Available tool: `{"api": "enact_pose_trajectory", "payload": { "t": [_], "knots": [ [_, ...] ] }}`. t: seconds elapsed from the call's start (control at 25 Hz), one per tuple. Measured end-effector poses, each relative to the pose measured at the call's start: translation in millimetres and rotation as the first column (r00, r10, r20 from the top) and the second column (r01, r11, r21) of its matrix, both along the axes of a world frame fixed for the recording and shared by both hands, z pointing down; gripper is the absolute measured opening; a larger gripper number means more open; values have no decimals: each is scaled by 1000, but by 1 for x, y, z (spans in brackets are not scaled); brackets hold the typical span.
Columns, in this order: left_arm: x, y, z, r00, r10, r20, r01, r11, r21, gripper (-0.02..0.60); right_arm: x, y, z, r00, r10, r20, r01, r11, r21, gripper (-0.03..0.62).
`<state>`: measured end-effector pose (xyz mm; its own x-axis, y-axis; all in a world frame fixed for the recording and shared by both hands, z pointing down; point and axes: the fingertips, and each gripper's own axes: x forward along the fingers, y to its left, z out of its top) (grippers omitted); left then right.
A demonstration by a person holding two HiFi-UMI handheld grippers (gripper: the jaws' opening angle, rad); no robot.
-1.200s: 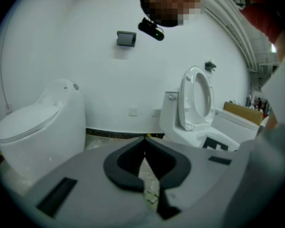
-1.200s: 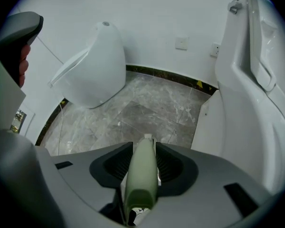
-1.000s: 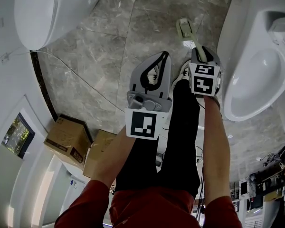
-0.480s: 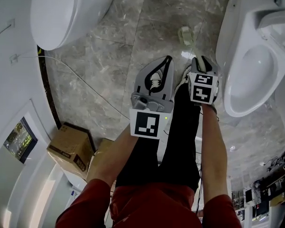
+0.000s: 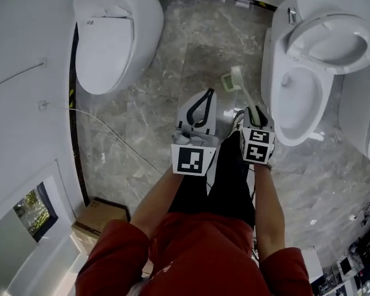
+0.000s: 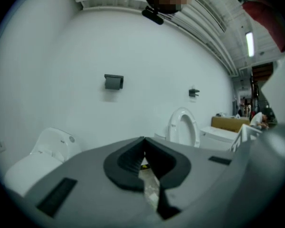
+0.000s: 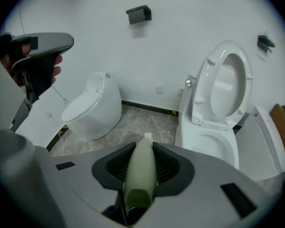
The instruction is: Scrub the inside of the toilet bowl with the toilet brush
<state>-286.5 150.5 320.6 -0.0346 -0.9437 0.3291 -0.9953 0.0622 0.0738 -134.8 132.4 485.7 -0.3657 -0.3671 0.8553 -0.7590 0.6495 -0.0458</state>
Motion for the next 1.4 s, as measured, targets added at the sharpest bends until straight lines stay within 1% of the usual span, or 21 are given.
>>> {"api": "enact_pose_trajectory", "payload": {
  "t": [0.12,0.24,0.4,0.48,0.56,0.68,0.8,0.84,0.92,1.08,1.16,1.32,1.4],
  "knots": [
    [9,-5,-45,1000,25,16,-26,999,44,0,17,-3,-60,998,57,40,-59,996,70,106],
    [36,-11,-83,997,79,26,-81,993,89,0,44,-1,-110,992,104,75,-112,987,116,106],
    [89,-22,-118,981,190,33,-192,974,123,0,95,2,-160,977,180,114,-198,964,176,106],
    [123,-32,-125,966,256,41,-259,958,127,0,127,0,-173,962,242,130,-265,942,206,106],
    [157,-44,-124,951,304,46,-308,943,124,0,159,-5,-174,948,286,140,-312,923,224,107],
    [207,-66,-115,932,358,61,-363,925,110,0,205,-16,-159,932,329,151,-356,909,219,107],
    [254,-90,-98,906,415,81,-421,904,77,0,248,-35,-142,910,377,171,-407,890,206,107],
    [269,-97,-90,900,428,81,-433,899,63,0,261,-41,-134,906,387,168,-416,888,198,106],
    [292,-109,-72,897,439,62,-441,897,36,0,281,-49,-113,903,399,157,-423,890,169,106],
    [321,-129,-31,902,430,29,-430,903,-10,0,314,-64,-57,910,400,114,-411,906,99,106],
    [330,-139,-11,903,429,28,-428,903,-27,0,327,-75,-29,917,389,91,-396,915,80,106],
    [341,-156,32,894,446,42,-444,895,-43,0,340,-89,27,923,379,68,-383,922,52,106],
    [342,-162,56,895,446,29,-445,894,-47,0,342,-94,54,924,378,52,-381,923,48,106]
  ]
}}
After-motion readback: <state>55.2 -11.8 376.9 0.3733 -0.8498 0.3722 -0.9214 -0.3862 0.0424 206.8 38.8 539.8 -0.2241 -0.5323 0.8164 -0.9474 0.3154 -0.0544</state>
